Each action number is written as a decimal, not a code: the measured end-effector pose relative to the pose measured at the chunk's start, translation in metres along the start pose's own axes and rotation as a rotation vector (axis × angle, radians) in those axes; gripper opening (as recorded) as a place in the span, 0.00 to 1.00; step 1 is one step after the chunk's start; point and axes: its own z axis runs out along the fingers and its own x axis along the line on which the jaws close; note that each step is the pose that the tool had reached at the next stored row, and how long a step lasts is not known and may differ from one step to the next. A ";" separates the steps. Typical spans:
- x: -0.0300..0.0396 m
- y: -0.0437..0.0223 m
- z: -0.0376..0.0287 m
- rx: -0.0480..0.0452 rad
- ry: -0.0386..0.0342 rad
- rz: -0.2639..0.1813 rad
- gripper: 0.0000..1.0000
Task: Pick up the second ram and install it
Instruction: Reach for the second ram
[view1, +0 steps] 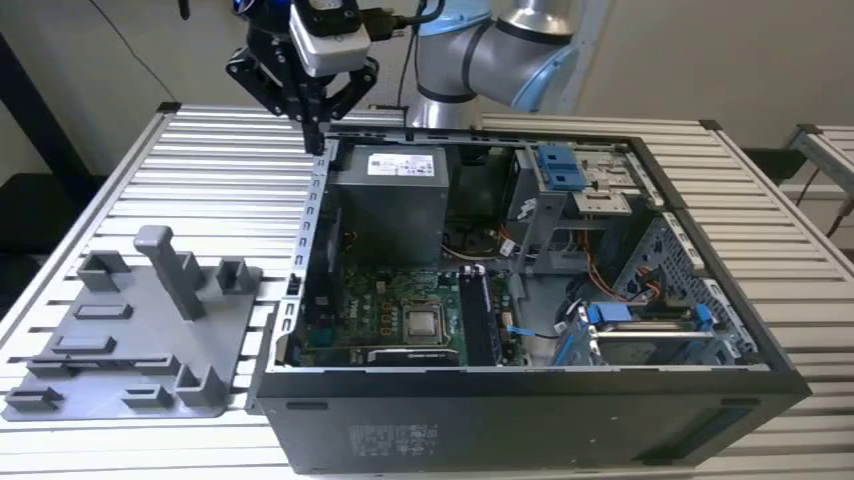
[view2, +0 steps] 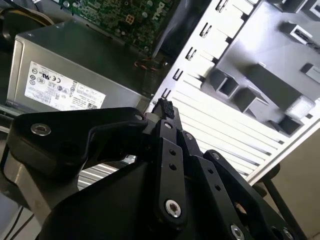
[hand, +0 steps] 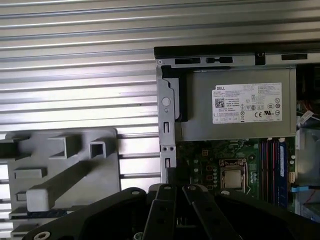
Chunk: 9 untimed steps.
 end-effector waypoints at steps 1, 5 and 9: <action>0.0016 -0.0001 0.0000 0.0000 0.0000 0.000 0.11; 0.0106 -0.0008 0.0001 0.0000 0.0000 0.000 0.11; 0.0193 -0.0014 0.0002 0.0000 0.0000 0.000 0.11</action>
